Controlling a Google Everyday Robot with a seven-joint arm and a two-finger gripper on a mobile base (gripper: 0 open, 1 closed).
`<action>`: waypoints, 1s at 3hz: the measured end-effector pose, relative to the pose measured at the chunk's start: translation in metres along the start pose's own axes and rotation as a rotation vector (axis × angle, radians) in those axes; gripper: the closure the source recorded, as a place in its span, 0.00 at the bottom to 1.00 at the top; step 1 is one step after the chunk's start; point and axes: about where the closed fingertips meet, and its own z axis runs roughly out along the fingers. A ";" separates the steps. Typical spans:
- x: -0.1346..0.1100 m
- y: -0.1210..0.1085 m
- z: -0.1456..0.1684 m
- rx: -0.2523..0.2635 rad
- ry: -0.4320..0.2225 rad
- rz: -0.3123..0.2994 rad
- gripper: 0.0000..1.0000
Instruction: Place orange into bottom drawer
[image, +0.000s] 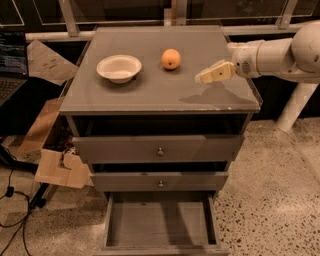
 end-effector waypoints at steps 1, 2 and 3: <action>0.005 -0.035 0.031 -0.013 -0.038 -0.010 0.00; 0.007 -0.052 0.065 -0.062 -0.060 -0.012 0.00; 0.002 -0.054 0.098 -0.136 -0.085 -0.026 0.00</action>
Offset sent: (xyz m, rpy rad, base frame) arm 0.1287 0.0037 -0.0265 0.0735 -0.0374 0.1213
